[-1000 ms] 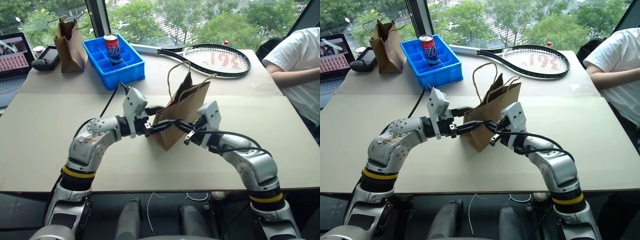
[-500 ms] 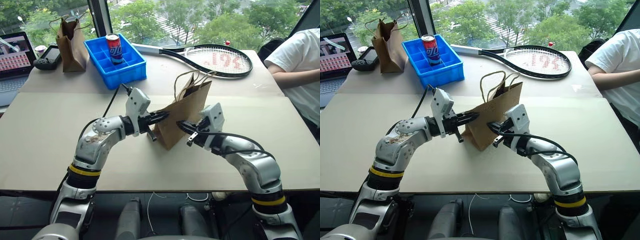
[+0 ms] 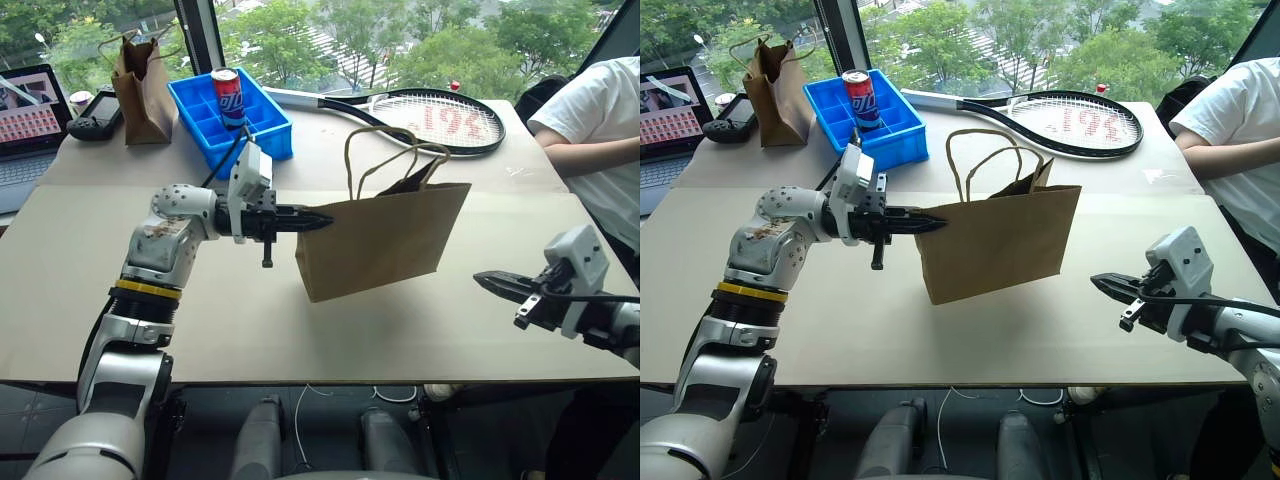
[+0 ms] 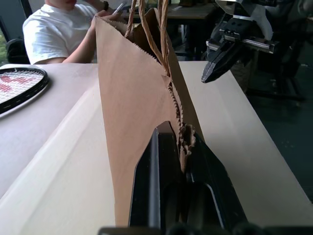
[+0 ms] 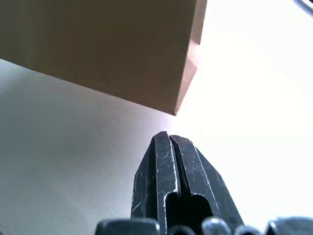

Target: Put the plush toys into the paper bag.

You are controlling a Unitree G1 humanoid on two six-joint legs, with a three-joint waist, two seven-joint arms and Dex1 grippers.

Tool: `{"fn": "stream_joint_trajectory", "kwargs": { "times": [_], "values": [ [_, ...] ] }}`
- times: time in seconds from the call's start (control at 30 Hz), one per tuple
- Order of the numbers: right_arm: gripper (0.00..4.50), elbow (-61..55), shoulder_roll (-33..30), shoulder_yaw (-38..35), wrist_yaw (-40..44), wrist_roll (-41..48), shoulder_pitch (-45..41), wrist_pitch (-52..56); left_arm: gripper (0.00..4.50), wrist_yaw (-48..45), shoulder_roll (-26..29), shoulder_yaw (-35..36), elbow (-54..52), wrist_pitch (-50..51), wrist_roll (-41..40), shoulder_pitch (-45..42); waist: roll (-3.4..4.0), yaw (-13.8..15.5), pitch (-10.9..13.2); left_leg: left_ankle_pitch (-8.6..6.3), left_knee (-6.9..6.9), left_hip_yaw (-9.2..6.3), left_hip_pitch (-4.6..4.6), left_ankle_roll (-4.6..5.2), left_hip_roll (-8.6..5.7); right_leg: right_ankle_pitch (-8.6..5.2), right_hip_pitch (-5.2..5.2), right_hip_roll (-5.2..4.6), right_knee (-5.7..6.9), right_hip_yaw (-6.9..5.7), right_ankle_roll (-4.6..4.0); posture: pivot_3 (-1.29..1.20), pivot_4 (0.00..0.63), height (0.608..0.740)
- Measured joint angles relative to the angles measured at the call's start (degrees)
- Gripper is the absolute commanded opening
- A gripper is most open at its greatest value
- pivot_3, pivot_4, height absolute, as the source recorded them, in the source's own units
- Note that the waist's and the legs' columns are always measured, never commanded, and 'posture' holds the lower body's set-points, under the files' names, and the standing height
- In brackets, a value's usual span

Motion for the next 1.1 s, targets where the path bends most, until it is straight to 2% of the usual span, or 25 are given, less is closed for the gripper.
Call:
{"fn": "stream_joint_trajectory", "kwargs": {
  "times": [0.1,0.2,0.57,0.63,0.67,0.8,0.83,0.97,1.03,1.1],
  "values": [
    [0.00,0.18,0.01,-4.20,0.96,-0.01,2.84,-0.14,0.07,-7.37,-0.64,-1.46,6.69,-4.70,1.49,-3.01,0.00,0.01,0.00,0.00,0.07,0.00,0.00,0.01,-0.01,-0.01,0.06,-0.01,-0.01,0.00,0.02,0.00,0.150,0.740],
    [0.00,0.23,0.01,-5.85,1.12,-0.01,3.75,-0.14,0.07,-10.37,-1.31,-3.69,10.96,-8.04,1.96,-3.82,0.00,-0.10,0.00,0.02,0.09,-0.01,0.00,0.03,-0.01,-0.01,0.07,-0.01,0.00,0.00,0.03,0.00,0.150,0.740],
    [0.00,-1.22,-1.09,-6.45,0.22,1.46,2.99,1.89,0.07,-11.19,-1.85,-8.33,19.97,-16.60,1.82,-6.62,-0.01,-0.28,0.01,0.06,0.13,-0.02,-0.01,0.10,-0.01,-0.16,0.09,-0.01,0.01,0.00,0.28,0.00,0.150,0.740],
    [0.00,-1.31,-1.13,-6.43,0.00,1.66,2.88,2.14,0.60,-11.20,-1.95,-8.42,20.23,-16.99,1.99,-6.62,-0.01,-0.30,0.01,0.07,0.14,-0.02,-0.01,0.11,-0.01,-0.16,0.10,-0.01,0.01,0.00,0.28,0.00,0.150,0.740],
    [0.00,-1.30,-1.28,-6.41,-0.05,1.66,2.79,2.16,0.72,-11.21,-1.94,-8.42,20.67,-16.96,2.27,-6.62,-0.01,-0.31,0.01,0.12,0.15,-0.02,-0.01,0.19,-0.01,-0.16,0.11,-0.02,0.01,0.00,0.28,0.00,0.150,0.740],
    [0.00,-0.79,-2.26,-6.20,-0.03,1.63,1.92,2.16,2.25,-11.26,-1.03,-8.47,20.65,-14.16,2.34,-6.56,-0.01,-0.39,0.01,0.20,0.17,-0.02,-0.01,0.32,0.00,-0.16,0.12,-0.01,0.02,0.00,0.28,0.00,0.150,0.740],
    [0.00,-0.37,-2.48,-5.99,0.06,1.61,1.60,2.16,2.47,-11.25,-0.10,-8.38,19.58,-12.76,2.23,-6.13,-0.01,-0.44,0.01,0.20,0.16,-0.02,-0.01,0.32,0.00,-0.16,0.11,-0.01,0.02,0.00,0.28,0.00,0.150,0.740],
    [0.00,0.95,-2.71,-5.60,0.41,1.55,0.80,2.08,4.04,-9.81,3.20,-5.43,14.00,-7.91,1.89,-2.60,0.00,-0.77,0.00,0.21,0.14,-0.03,0.00,0.33,0.02,-0.16,0.09,-0.01,0.06,0.00,0.27,0.00,0.150,0.740],
    [0.00,0.94,-1.46,-5.75,0.73,2.44,0.80,2.09,4.48,-7.03,6.31,-2.00,8.26,-3.03,0.58,1.50,0.00,-1.00,0.00,0.21,0.11,-0.03,0.03,0.34,0.05,-0.13,0.08,0.01,0.12,0.00,0.23,0.00,0.150,0.740],
    [0.00,0.97,0.24,-5.68,0.73,3.02,1.53,2.05,4.48,-4.07,9.39,1.89,2.04,1.40,-1.44,6.62,0.01,-1.04,0.00,0.21,0.07,-0.04,0.08,0.34,0.05,-0.14,0.11,0.00,0.14,0.00,0.19,0.00,0.150,0.740]
  ]
}}
